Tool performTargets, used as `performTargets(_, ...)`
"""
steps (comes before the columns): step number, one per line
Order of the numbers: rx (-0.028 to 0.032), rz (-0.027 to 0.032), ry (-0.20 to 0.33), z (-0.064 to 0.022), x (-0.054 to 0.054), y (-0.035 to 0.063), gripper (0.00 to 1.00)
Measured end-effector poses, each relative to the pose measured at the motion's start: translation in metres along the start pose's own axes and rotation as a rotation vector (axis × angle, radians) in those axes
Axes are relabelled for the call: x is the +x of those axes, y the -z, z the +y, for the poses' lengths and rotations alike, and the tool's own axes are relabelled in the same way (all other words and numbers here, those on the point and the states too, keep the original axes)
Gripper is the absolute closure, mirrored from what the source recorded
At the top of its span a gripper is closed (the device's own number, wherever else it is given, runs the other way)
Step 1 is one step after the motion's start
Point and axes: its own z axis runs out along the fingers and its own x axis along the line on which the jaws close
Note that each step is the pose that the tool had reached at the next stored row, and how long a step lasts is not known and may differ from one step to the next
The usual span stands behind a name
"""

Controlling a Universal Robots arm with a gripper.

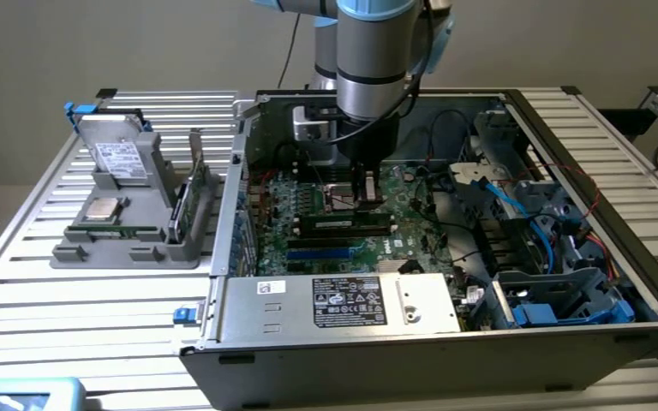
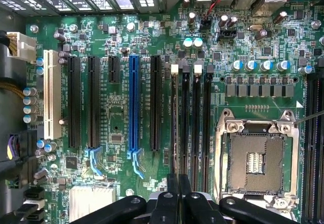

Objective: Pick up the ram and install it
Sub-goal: 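Insert the ram into the slot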

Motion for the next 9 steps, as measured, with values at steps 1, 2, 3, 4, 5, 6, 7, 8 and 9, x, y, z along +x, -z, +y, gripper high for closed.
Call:
performTargets(1, 0.0004, 0.0002, 0.000, 0.0000, 0.0000, 0.0000, 0.88)
performTargets(2, 0.0011, 0.0006, 0.000, 0.0000, 0.0000, 0.0001, 0.88)
performTargets(3, 0.0017, 0.0010, 0.000, 0.0000, 0.0000, 0.0003, 0.88)
performTargets(4, 0.0026, 0.0015, 0.000, 0.0001, 0.0000, 0.0005, 0.88)
performTargets(5, 0.0038, 0.0018, 0.000, 0.0001, 0.0000, 0.0006, 0.88)
performTargets(6, 0.0049, 0.0024, 0.000, 0.0002, 0.0001, 0.0006, 0.88)
performTargets(7, 0.0058, 0.0031, 0.000, 0.0003, 0.0001, 0.0007, 0.88)
performTargets(8, 0.0069, 0.0040, -0.001, 0.0005, 0.0001, 0.0007, 0.88)
performTargets(9, 0.0081, 0.0049, -0.001, 0.0007, 0.0001, 0.0007, 0.88)
